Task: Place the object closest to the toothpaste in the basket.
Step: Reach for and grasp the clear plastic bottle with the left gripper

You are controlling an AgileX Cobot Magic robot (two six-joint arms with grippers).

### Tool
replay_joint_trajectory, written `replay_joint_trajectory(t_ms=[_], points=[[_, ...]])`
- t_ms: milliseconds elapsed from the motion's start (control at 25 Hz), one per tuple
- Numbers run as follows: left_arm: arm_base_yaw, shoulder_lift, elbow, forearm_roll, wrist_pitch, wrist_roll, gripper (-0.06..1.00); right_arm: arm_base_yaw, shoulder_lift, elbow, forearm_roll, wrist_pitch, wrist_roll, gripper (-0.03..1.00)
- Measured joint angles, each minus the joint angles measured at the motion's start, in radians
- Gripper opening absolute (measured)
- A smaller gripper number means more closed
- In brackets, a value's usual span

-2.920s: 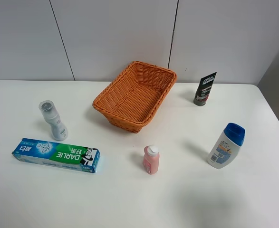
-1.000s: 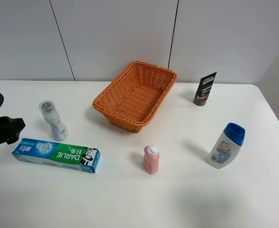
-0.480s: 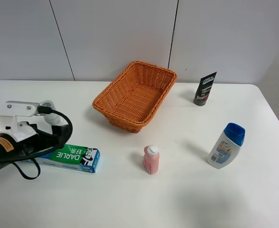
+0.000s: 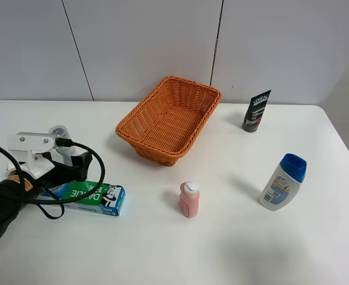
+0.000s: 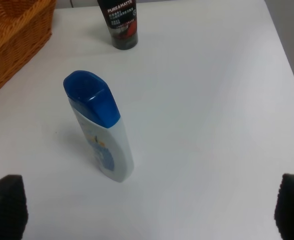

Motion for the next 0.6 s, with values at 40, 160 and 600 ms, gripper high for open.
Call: replay_joint_trajectory(t_ms=[40,160,600], points=[[0.019,0.0,0.0,0.0,-0.008,0.0,0.99,0.0,0.0,0.0,0.0,0.0,0.0,0.99],[0.081,0.001,-0.003,0.017,-0.022,-0.001,0.99,0.0,0.0,0.0,0.0,0.0,0.0,0.99],[0.116,0.032,-0.13,0.124,-0.001,-0.021,0.99,0.0,0.0,0.0,0.0,0.0,0.0,0.99]])
